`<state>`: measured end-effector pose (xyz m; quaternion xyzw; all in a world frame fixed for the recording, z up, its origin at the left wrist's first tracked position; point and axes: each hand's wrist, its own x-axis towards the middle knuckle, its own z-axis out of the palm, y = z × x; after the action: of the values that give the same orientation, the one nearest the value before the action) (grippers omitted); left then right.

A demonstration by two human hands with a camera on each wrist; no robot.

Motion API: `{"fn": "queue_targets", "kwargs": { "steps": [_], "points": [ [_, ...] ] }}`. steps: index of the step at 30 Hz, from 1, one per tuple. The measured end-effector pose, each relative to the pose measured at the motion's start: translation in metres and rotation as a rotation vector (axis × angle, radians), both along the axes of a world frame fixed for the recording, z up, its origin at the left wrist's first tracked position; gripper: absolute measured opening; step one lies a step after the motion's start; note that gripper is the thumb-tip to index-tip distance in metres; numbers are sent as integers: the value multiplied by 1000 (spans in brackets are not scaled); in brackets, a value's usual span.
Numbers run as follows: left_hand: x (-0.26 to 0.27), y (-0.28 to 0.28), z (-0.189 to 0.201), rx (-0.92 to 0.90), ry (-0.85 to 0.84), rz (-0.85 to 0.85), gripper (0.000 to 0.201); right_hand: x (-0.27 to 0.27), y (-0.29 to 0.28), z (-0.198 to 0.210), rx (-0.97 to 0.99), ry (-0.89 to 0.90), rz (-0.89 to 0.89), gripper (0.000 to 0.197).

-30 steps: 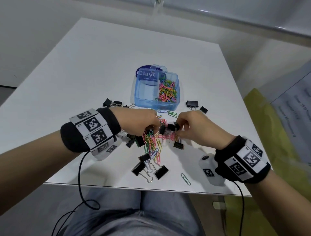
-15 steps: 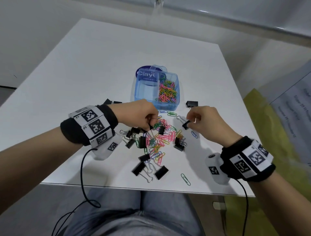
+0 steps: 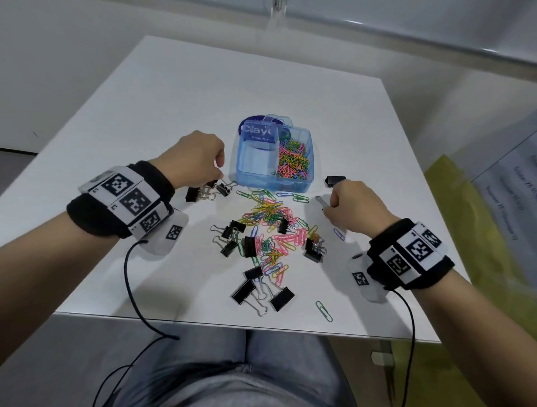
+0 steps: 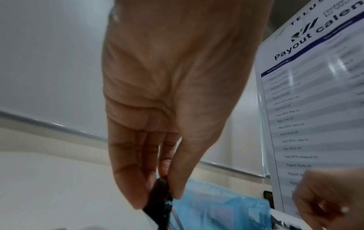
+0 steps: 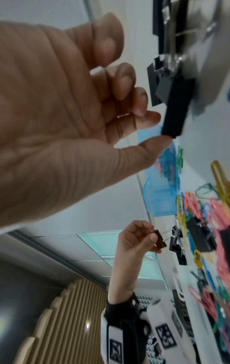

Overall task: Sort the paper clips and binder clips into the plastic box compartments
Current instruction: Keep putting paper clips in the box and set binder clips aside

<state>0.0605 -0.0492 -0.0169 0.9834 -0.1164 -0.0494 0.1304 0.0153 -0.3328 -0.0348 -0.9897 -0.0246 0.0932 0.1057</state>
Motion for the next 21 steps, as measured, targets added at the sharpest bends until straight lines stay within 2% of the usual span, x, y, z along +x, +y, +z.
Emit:
{"fn": "queue_targets", "kwargs": {
  "steps": [3, 5, 9, 12, 17, 19, 21],
  "points": [
    [-2, 1, -8, 77, -20, -11, 27, -5, 12, 6, 66, -83, 100, 17],
    [-8, -9, -6, 71, -11, -85, 26, -14, 30, 11, 120, -40, 216, 23],
    [-29, -38, -1, 115, 168, -253, 22, -23, 60, 6, 32, 50, 363, 35],
    [-40, -52, -8, 229, 233, -304, 33, -21, 70, -1, -45, 53, 384, 32],
    [-43, -59, -15, 244, 241, -318, 24, -19, 62, 2, 64, 29, 349, 5],
    [-42, -60, -16, 214, 244, -314, 18, -20, 53, 6, 114, 18, 326, 5],
    [-39, -58, -18, 181, 234, -300, 16, -21, 45, 8, 72, 60, 354, 12]
  ]
}}
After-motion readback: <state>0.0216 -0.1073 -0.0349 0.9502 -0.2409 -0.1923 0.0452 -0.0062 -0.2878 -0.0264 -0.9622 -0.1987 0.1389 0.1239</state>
